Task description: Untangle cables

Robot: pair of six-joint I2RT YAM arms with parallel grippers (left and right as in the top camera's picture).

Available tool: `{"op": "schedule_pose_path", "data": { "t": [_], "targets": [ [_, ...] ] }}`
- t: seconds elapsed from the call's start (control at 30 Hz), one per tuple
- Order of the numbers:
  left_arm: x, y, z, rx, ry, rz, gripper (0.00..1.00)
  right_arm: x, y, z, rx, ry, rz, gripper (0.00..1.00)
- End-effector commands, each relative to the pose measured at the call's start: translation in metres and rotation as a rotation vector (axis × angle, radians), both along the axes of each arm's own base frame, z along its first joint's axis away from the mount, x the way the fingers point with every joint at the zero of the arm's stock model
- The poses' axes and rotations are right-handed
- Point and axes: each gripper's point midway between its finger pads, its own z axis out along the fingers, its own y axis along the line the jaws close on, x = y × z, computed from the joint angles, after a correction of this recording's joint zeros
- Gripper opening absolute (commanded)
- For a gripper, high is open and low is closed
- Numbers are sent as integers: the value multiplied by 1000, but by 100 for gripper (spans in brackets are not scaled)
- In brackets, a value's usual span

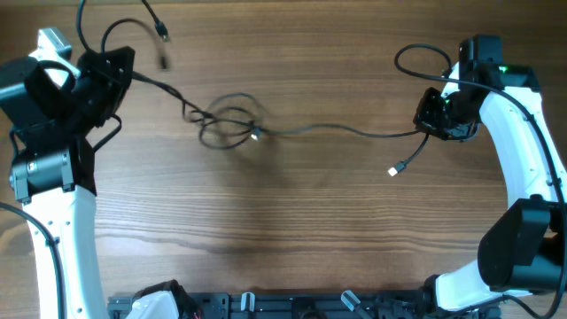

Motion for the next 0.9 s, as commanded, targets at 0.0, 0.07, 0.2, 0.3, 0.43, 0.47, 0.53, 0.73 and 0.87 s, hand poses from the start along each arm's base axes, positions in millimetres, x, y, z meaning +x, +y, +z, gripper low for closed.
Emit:
{"op": "schedule_pose_path", "data": {
  "t": [0.0,0.07,0.2,0.3,0.43,0.47,0.53,0.73,0.87],
  "targets": [
    [-1,-9,-20,-23,97,-10,4,2,15,-2,66,-21,88,4],
    [0,-28,-45,-43,190,-66,4,2,25,0,85,-27,123,5],
    [1,-97,-80,-40,290,-272,4,3,74,24,166,-115,312,5],
    [-9,-151,-95,-51,340,-427,9,10,94,69,157,-241,372,15],
    [-30,-204,-108,-32,390,-567,48,17,94,127,149,-397,358,56],
    [-35,-215,-109,-23,394,-595,66,18,94,138,147,-427,360,57],
    [-44,-235,-113,8,400,-629,83,17,94,142,146,-434,361,59],
    [-43,-250,-105,21,346,-649,100,17,97,141,148,-434,369,62],
    [-1,-158,-113,-48,412,-340,100,14,137,125,171,-399,474,62]
  ]
}}
